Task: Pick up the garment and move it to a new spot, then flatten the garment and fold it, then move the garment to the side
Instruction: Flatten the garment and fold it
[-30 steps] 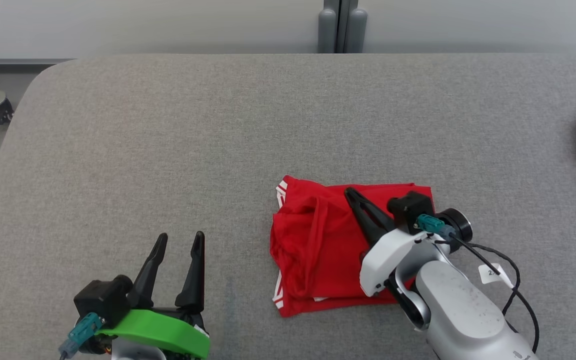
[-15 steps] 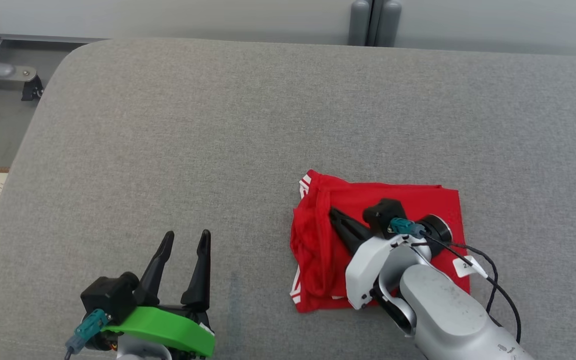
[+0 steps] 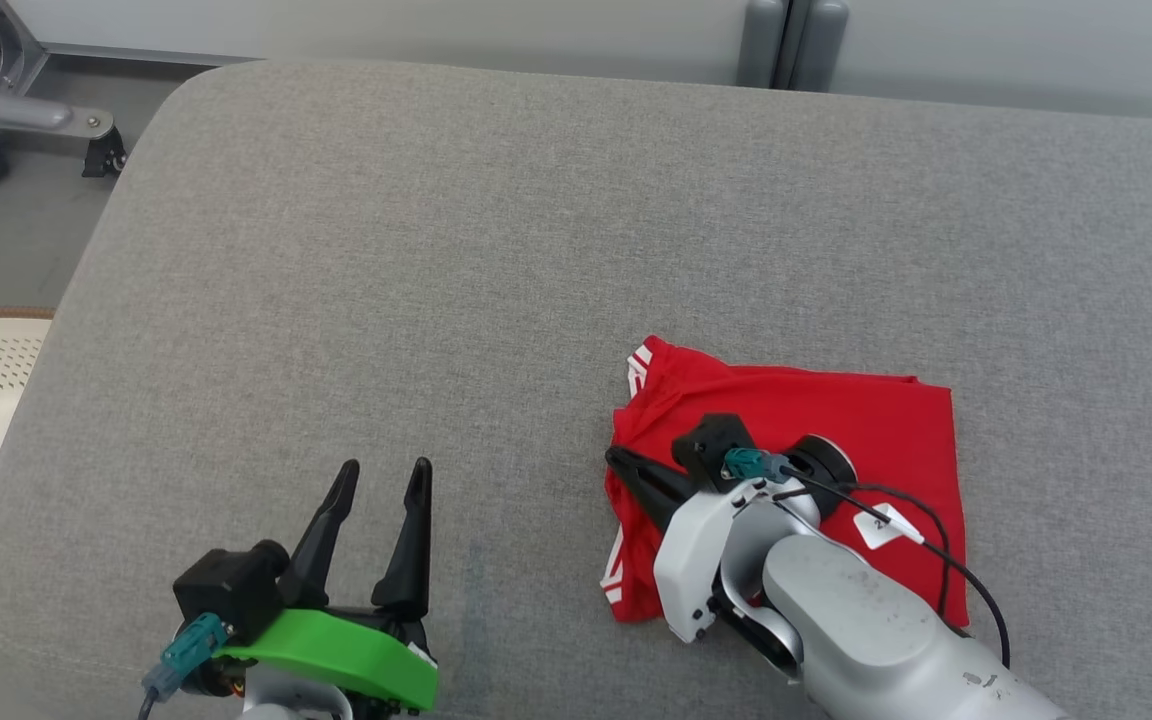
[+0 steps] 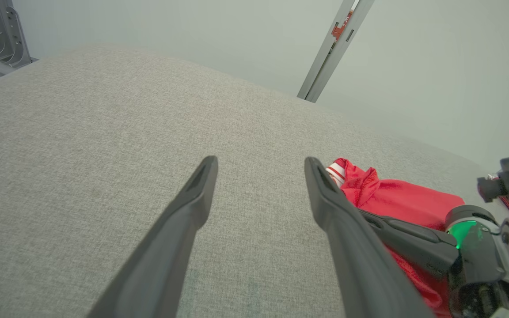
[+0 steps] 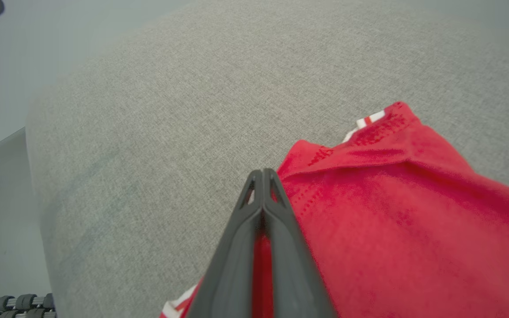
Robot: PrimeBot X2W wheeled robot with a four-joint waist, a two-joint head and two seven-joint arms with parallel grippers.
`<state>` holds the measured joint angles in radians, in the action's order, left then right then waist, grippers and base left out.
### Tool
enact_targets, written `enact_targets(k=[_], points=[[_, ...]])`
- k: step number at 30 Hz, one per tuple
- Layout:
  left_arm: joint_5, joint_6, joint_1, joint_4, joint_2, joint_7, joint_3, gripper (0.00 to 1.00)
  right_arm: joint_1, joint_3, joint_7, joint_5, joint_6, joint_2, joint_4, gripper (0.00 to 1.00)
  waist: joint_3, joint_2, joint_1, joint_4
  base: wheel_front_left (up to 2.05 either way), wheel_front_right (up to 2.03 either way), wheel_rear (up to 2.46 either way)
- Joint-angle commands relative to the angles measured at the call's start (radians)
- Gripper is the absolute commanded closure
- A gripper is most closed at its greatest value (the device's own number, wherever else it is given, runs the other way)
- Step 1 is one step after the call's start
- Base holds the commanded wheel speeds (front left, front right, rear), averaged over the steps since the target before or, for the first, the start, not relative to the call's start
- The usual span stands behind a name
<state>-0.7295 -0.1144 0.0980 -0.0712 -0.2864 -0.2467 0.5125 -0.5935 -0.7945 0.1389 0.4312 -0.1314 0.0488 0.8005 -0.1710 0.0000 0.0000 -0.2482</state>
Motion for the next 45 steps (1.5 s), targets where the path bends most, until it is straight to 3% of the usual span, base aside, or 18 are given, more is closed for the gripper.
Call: enact_targets(k=[1, 7, 9, 11, 21, 22, 24, 33, 45], points=[[-0.002, -0.002, 0.003, -0.002, 0.0, -0.004, -0.007, 0.0, -0.02, -0.005, 0.019, 0.008, 0.002, 0.003, 0.003, 1.0, 0.001, 0.0, 0.0, 0.006, 0.0, 0.0, 0.0], [0.009, -0.004, 0.003, 0.002, -0.006, -0.008, -0.01, 0.0, -0.05, 0.033, 0.101, 0.017, 0.002, 0.003, -0.03, 1.0, 0.013, 0.0, 0.0, 0.047, 0.0, 0.0, 0.0], [0.014, -0.005, 0.01, 0.004, -0.01, -0.009, -0.011, 0.0, -0.055, 0.067, 0.115, 0.006, 0.002, 0.003, -0.049, 0.92, 0.018, 0.0, 0.0, 0.066, 0.0, 0.0, 0.0], [0.02, -0.004, 0.022, 0.004, -0.01, -0.009, -0.01, 0.0, -0.05, 0.112, 0.123, -0.01, 0.002, 0.003, -0.072, 0.72, 0.025, 0.0, 0.0, 0.084, 0.0, 0.0, 0.0], [0.052, 0.0, 0.08, -0.017, 0.029, -0.017, -0.028, 0.0, 0.091, 0.416, 0.126, -0.188, 0.002, 0.003, -0.25, 0.5, 0.053, 0.0, 0.0, 0.175, 0.0, 0.0, 0.0], [0.056, 0.0, 0.08, -0.019, 0.036, -0.018, -0.037, 0.0, 0.112, 0.44, 0.126, -0.202, 0.002, 0.003, -0.264, 0.37, 0.056, 0.0, 0.0, 0.181, 0.0, 0.0, 0.0], [0.071, 0.004, 0.071, -0.023, 0.046, -0.019, -0.056, 0.0, 0.156, 0.494, 0.126, -0.235, 0.002, 0.003, -0.298, 0.0, 0.062, 0.0, 0.0, 0.197, 0.0, 0.0, 0.0], [0.17, 0.039, -0.037, -0.018, 0.116, -0.018, -0.2, 0.0, 0.34, 0.659, 0.126, -0.293, 0.002, 0.002, -0.429, 0.0, 0.09, 0.0, 0.0, 0.25, 0.0, 0.0, 0.0], [0.288, 0.103, -0.155, -0.027, 0.194, -0.018, -0.336, 0.0, 0.453, 0.69, 0.126, -0.274, 0.002, 0.003, -0.509, 0.0, 0.125, 0.0, 0.0, 0.269, 0.0, 0.0, 0.0]])
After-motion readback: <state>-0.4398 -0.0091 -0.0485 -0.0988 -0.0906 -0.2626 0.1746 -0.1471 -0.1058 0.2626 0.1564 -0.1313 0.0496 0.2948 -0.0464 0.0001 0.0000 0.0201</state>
